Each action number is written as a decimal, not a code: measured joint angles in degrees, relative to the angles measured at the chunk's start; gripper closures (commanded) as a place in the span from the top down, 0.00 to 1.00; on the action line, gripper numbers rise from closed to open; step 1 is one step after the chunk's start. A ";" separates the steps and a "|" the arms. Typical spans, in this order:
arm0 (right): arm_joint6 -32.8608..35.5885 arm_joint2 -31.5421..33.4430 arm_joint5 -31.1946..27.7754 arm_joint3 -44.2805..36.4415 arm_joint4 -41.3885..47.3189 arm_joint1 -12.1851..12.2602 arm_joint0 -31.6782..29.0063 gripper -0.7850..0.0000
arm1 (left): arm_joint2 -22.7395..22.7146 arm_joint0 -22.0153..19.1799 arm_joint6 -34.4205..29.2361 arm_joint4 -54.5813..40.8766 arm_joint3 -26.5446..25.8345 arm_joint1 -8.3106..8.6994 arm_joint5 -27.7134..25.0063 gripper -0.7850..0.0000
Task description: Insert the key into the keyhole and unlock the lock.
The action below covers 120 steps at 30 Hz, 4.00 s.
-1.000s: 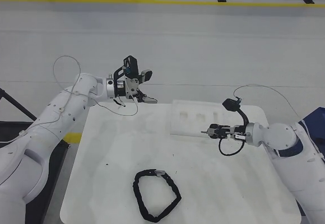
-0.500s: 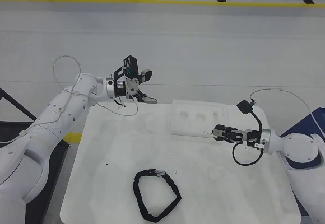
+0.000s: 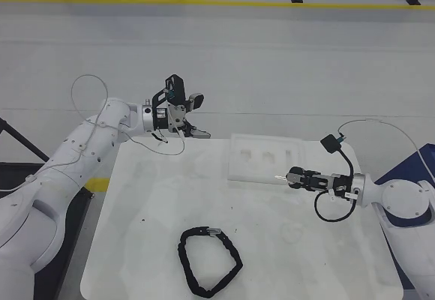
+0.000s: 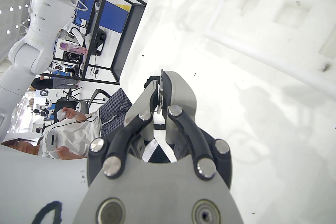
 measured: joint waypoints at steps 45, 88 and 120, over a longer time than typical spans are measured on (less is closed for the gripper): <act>0.00 0.00 0.00 0.00 0.00 0.00 0.00 0.00 | 10.87 11.20 13.75 32.29 -8.14 0.28 -0.05 1.00; 0.00 0.00 0.00 0.00 0.00 0.00 0.00 0.00 | 5.31 27.20 7.52 33.74 -16.43 5.50 9.10 1.00; 0.00 0.00 0.00 0.00 0.00 0.00 0.00 0.00 | -1.48 31.16 9.53 39.28 -20.82 6.23 13.16 0.00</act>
